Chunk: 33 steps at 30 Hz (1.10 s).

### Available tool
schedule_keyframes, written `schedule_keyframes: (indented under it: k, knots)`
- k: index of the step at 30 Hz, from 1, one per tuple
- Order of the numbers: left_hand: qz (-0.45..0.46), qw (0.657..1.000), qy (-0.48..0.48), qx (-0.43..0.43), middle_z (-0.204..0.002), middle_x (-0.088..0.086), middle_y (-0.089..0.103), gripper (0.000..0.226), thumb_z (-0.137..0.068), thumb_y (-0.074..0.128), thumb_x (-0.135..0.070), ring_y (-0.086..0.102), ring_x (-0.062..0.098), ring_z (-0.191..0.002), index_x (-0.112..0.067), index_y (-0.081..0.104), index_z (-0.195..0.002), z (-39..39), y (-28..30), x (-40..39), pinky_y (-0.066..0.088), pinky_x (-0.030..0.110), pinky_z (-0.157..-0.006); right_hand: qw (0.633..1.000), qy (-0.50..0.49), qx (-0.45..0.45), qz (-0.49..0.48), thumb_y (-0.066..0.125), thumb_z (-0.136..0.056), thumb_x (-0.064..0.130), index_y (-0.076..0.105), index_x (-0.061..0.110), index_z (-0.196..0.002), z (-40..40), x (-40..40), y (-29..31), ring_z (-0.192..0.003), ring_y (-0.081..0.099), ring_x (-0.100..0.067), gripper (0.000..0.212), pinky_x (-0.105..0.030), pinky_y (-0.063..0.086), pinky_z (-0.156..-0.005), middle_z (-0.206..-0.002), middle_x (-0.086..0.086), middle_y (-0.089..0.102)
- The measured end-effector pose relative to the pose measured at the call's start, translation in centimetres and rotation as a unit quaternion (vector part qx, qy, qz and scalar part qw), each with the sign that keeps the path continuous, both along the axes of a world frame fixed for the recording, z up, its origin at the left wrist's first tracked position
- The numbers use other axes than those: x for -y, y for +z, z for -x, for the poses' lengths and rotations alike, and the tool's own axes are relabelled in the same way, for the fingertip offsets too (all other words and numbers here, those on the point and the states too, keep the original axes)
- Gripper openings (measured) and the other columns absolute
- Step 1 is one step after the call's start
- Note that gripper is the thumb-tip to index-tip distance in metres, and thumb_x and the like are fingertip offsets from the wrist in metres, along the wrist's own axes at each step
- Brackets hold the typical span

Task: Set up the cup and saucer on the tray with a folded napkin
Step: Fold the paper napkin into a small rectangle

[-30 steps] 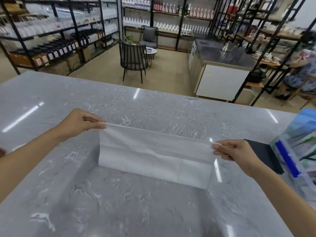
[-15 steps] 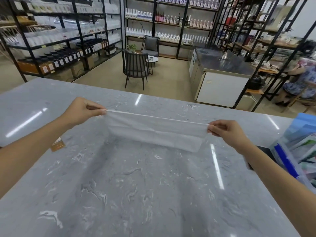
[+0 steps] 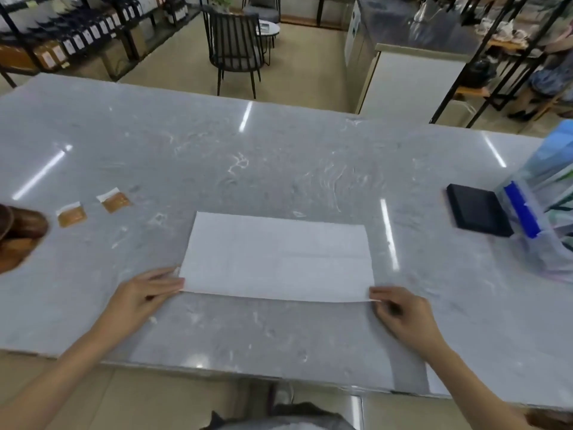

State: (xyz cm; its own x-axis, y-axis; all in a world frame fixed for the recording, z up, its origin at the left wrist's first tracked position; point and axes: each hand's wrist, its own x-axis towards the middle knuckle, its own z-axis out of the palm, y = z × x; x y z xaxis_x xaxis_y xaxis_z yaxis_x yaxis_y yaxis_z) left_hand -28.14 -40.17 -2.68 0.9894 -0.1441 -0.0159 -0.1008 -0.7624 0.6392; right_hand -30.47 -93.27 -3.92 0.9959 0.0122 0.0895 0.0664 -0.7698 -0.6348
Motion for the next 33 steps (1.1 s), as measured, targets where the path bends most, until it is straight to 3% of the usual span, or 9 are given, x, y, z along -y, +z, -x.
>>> schedule_keyframes:
  k: [5, 6, 9, 12, 15, 18, 23, 27, 33]
  knots:
    - [-0.063, 0.996, -0.045, 0.036, -0.116, 0.007, 0.075, 0.021, -0.086, 0.075, 0.0, 0.061, 0.039, -0.116, -0.005, 0.079, -0.106, 2.1, -0.1, -0.7, 0.046, 0.024, -0.102, 0.999, 0.016, 0.015, 0.027, 0.074, -0.084, 0.001, 0.079, 0.026, -0.105, 3.6, -0.3, -1.4, -0.119, 0.061, -0.006, 0.032, -0.016, 0.049, -0.092, -0.127, 0.011, 0.07]
    - [-0.078, 0.994, -0.057, 0.047, -0.116, 0.003, 0.075, 0.019, -0.094, 0.069, -0.018, 0.061, 0.037, -0.114, -0.008, 0.08, -0.106, 2.3, 0.2, -0.7, 0.05, 0.03, -0.098, 0.999, 0.025, 0.016, 0.036, 0.073, -0.086, 0.003, 0.079, 0.025, -0.106, 3.6, -0.3, -1.2, -0.119, 0.061, -0.01, 0.031, -0.019, 0.05, -0.094, -0.128, 0.009, 0.069]
    - [-0.13, 0.985, -0.089, 0.07, -0.113, -0.008, 0.075, 0.068, -0.095, 0.036, -0.066, 0.058, 0.026, -0.107, -0.018, 0.084, -0.096, 1.8, 1.4, -0.5, 0.052, 0.033, -0.09, 0.996, 0.03, 0.026, 0.075, 0.063, -0.089, 0.026, 0.082, 0.021, -0.097, 2.8, -0.5, 0.0, -0.111, 0.064, -0.021, 0.021, -0.012, 0.045, -0.091, -0.118, 0.004, 0.071]
    - [-0.123, 0.986, -0.082, 0.082, -0.116, -0.004, 0.074, 0.051, -0.089, 0.047, -0.057, 0.058, 0.027, -0.113, -0.021, 0.084, -0.086, -0.3, 2.1, 1.2, 0.053, 0.038, -0.093, 0.992, -0.001, 0.065, 0.105, 0.054, -0.092, 0.038, 0.081, 0.016, -0.085, -0.3, -2.6, 1.5, -0.107, 0.064, -0.026, 0.036, -0.033, 0.057, -0.082, -0.114, -0.002, 0.072]
    - [-0.125, 0.987, -0.09, 0.049, -0.142, 0.001, 0.061, 0.054, -0.095, 0.038, -0.051, 0.045, 0.027, -0.139, -0.02, 0.076, -0.117, -4.0, 2.2, 6.2, 0.042, 0.042, -0.113, 0.989, 0.009, 0.097, 0.109, 0.063, -0.095, 0.022, 0.079, 0.014, -0.108, -4.7, -9.0, 2.2, -0.12, 0.061, -0.028, 0.022, -0.041, 0.061, -0.086, -0.132, -0.004, 0.068]
    - [-0.186, 0.973, -0.131, 0.028, -0.167, -0.004, 0.022, 0.051, -0.106, 0.032, -0.039, 0.009, 0.023, -0.157, -0.02, 0.041, -0.153, -8.5, 0.6, 12.0, 0.015, 0.041, -0.126, 0.981, 0.134, 0.048, 0.131, 0.054, -0.102, 0.027, 0.054, 0.011, -0.145, -8.6, -17.0, 1.0, -0.145, 0.042, -0.031, 0.047, -0.043, 0.041, -0.115, -0.156, -0.01, 0.046]
    - [-0.201, 0.977, -0.057, -0.047, -0.171, -0.008, 0.0, 0.055, -0.108, 0.015, -0.036, -0.006, 0.015, -0.157, -0.022, 0.006, -0.161, -11.1, -2.7, 15.1, 0.002, 0.04, -0.128, 0.962, 0.183, -0.047, 0.196, 0.028, -0.107, 0.043, 0.009, 0.015, -0.162, -12.4, -22.6, -2.4, -0.158, 0.002, -0.021, 0.065, -0.045, 0.011, -0.127, -0.171, -0.004, 0.005]
    - [-0.234, 0.971, 0.038, -0.023, -0.169, -0.012, 0.005, 0.058, -0.104, 0.015, -0.049, 0.003, 0.019, -0.157, -0.034, 0.01, -0.16, -10.5, -4.3, 12.5, 0.007, 0.046, -0.127, 0.966, 0.124, -0.051, 0.221, 0.015, -0.1, 0.064, 0.006, 0.041, -0.16, -12.4, -17.8, -3.6, -0.157, -0.001, -0.015, 0.065, -0.044, 0.004, -0.128, -0.171, 0.01, 0.001]
    - [-0.249, 0.964, 0.088, -0.009, -0.169, -0.005, 0.017, 0.068, -0.098, 0.007, -0.052, 0.013, 0.026, -0.156, -0.027, 0.017, -0.16, -12.4, -5.2, 7.7, 0.013, 0.045, -0.125, 0.967, -0.034, -0.074, 0.242, 0.011, -0.1, 0.06, 0.01, 0.04, -0.16, -12.4, -3.8, -2.9, -0.157, 0.011, -0.022, 0.063, -0.049, 0.013, -0.127, -0.17, 0.004, 0.012]
